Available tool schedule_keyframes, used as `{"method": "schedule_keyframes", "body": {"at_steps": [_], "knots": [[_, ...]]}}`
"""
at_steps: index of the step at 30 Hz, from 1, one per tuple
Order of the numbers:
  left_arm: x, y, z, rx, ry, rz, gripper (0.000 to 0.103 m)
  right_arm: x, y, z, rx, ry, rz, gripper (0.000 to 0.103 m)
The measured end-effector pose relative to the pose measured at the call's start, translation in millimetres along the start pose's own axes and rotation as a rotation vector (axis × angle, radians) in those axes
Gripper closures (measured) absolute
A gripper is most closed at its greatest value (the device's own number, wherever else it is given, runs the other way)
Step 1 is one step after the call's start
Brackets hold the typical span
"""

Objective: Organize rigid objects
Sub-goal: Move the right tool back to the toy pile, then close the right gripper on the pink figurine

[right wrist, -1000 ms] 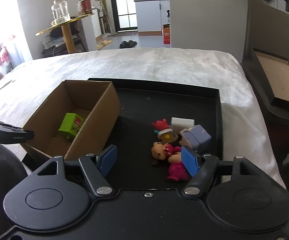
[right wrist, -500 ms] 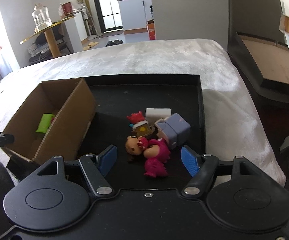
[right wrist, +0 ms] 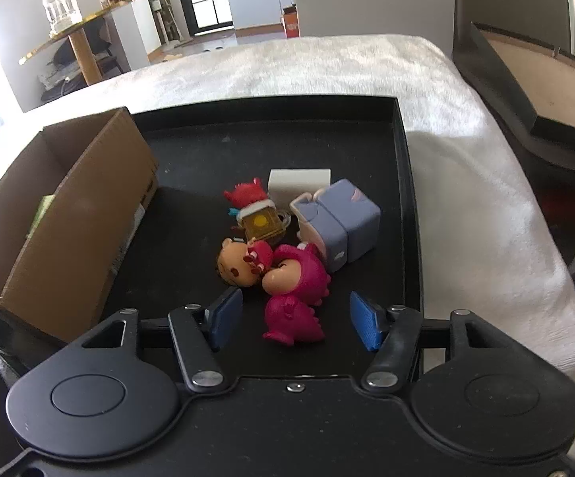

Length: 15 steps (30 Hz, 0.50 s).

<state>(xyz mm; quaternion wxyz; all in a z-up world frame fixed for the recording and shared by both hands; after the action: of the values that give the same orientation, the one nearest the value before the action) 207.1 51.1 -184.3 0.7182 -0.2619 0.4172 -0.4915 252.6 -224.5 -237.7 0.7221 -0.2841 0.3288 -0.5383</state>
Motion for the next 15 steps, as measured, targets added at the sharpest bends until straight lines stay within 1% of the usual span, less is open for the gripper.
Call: {"method": "schedule_keyframes", "body": {"at_steps": [5, 7, 8, 9, 10, 12, 15], "knots": [[-0.5, 0.7, -0.4, -0.001, -0.004, -0.002, 0.09, -3.5, 6.8, 2.0, -0.003, -0.02, -0.017, 0.044], [-0.6, 0.3, -0.4, -0.001, -0.003, -0.002, 0.09, -2.7, 14.8, 2.0, -0.021, -0.023, -0.026, 0.044], [-0.5, 0.4, -0.4, -0.001, -0.003, -0.002, 0.09, -3.3, 18.0, 1.1, -0.03, -0.025, -0.029, 0.046], [-0.5, 0.3, -0.4, -0.001, -0.003, -0.003, 0.09, -4.4, 20.6, 0.0, -0.041, -0.033, -0.028, 0.06], [-0.6, 0.6, -0.6, 0.0, -0.003, -0.003, 0.09, -6.2, 22.7, -1.4, -0.058, -0.047, -0.028, 0.069], [-0.8, 1.1, -1.0, 0.0, -0.005, -0.004, 0.09, -8.3, 21.0, -2.8, -0.071, -0.06, -0.038, 0.069], [-0.5, 0.7, -1.4, 0.001, -0.003, -0.001, 0.09, -10.4, 11.7, -3.2, -0.069, -0.062, -0.031, 0.069]]}}
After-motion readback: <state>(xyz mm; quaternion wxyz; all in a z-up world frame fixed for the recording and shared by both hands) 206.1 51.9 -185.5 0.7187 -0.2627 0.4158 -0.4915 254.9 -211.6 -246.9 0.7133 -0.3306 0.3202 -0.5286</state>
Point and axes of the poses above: each gripper's, at about its wrist camera, not at the fingertips, and y roughly the way its jaws point, x to its right, z to its top, the point moved 5 cm from there along y, roughly the way its jaws point, and after that the axes turned 4 degrees about y, right-handed, at the moved point
